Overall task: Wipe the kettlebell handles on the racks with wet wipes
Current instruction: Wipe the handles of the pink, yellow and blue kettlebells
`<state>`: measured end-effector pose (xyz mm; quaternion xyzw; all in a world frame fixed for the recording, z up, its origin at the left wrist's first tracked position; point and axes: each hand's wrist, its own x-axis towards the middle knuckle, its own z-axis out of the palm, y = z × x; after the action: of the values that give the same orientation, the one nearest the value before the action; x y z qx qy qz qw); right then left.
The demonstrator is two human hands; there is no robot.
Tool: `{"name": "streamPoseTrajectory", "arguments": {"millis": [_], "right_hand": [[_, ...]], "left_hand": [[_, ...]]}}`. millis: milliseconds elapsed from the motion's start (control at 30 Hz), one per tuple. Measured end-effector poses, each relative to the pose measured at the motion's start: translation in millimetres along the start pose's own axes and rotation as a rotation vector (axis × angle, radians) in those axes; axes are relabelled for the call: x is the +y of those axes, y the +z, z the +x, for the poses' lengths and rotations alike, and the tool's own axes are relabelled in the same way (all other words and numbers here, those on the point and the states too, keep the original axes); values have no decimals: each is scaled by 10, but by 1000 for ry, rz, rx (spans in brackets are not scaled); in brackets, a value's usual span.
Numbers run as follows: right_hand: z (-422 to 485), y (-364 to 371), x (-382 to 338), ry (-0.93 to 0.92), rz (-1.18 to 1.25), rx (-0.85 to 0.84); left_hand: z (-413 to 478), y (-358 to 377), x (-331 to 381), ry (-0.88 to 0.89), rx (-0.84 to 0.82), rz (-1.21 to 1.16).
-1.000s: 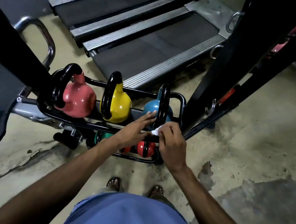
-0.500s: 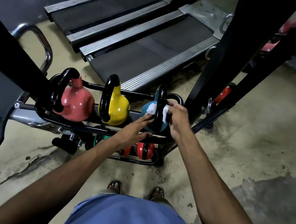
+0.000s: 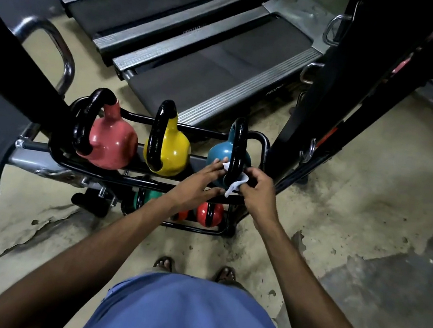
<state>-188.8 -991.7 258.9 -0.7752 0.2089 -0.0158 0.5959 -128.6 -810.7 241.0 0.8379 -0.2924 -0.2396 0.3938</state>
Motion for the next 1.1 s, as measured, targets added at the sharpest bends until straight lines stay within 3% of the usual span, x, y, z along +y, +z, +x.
{"name": "streamPoseTrajectory", "arguments": {"millis": [167, 300, 467, 567, 667, 767, 833, 900, 967, 1100], "right_hand": [[118, -44, -322, 137, 273, -5], [117, 6, -317, 158, 315, -63], [453, 112, -427, 405, 486, 17], [751, 129, -669, 557, 682, -62], [959, 170, -866, 566, 674, 10], [916, 311, -817, 399, 404, 163], [745, 341, -760, 153, 72, 334], [666, 322, -781, -110, -262, 365], [799, 287, -916, -214, -505, 271], [1106, 347, -1316, -129, -1079, -55]], "left_hand": [[-8, -5, 44, -44, 24, 17], [-13, -2, 40, -45, 45, 13], [9, 1, 1, 1, 20, 6], [20, -3, -18, 4, 8, -1], [30, -16, -58, 21, -11, -38], [20, -12, -116, 22, -13, -81], [10, 17, -131, 27, -1, -117], [6, 39, -129, 41, 17, -146], [14, 41, -140, 46, 20, -141], [48, 16, -151, 62, -13, -85]]}}
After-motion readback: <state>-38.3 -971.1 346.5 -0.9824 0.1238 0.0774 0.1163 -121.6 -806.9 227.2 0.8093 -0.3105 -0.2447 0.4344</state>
